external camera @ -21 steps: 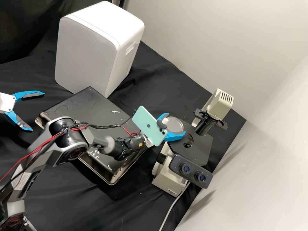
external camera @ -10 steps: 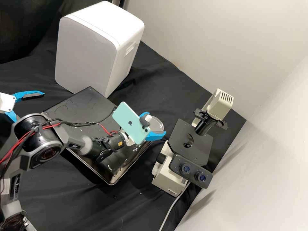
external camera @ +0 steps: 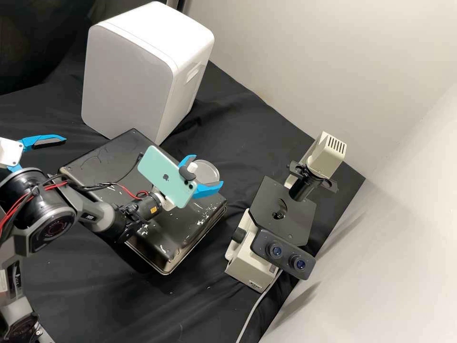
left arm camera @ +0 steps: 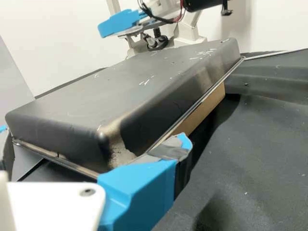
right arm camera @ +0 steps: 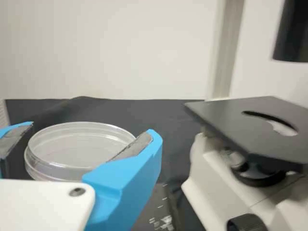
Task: Place the petri dish on the bench
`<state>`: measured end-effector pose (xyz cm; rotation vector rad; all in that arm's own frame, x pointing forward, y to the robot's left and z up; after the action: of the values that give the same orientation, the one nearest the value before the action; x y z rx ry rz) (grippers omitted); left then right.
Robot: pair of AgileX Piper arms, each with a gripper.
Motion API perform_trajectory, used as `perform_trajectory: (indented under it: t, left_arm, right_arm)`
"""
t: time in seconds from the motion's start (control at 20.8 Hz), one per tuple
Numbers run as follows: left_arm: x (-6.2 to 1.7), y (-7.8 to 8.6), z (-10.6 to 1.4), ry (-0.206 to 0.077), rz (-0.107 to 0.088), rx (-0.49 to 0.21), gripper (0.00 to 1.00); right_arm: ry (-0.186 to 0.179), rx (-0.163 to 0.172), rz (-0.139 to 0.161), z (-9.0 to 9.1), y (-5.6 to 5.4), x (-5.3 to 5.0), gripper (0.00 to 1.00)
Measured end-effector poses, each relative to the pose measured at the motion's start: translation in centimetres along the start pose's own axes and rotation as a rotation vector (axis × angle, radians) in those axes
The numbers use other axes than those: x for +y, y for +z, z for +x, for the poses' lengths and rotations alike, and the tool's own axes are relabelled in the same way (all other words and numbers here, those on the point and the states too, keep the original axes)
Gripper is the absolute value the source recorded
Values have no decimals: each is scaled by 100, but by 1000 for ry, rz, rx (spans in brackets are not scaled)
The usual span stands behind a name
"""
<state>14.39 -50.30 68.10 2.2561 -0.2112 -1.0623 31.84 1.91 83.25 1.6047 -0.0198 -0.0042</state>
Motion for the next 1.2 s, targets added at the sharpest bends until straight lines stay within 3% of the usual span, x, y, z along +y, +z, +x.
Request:
perform_trajectory:
  t: [0.19, 0.38, 0.82, 0.87, 1.2]
  left_arm:
    - [0, 0, 0, 0, 0, 0, 100]
    - [0, 0, 0, 0, 0, 0, 100]
    - [0, 0, 0, 0, 0, 0, 100]
    - [0, 0, 0, 0, 0, 0, 100]
    - [0, 0, 0, 0, 0, 0, 100]
  right_arm:
    - [-57, -10, 2, -67, 39, -186, 0]
    - [-99, -51, 5, -91, 163, -312, 0]
    - [-93, -44, 8, -73, 223, -369, 0]
    - [-93, -44, 8, -73, 223, -369, 100]
    - [-88, -50, 11, -93, 222, -389, 100]
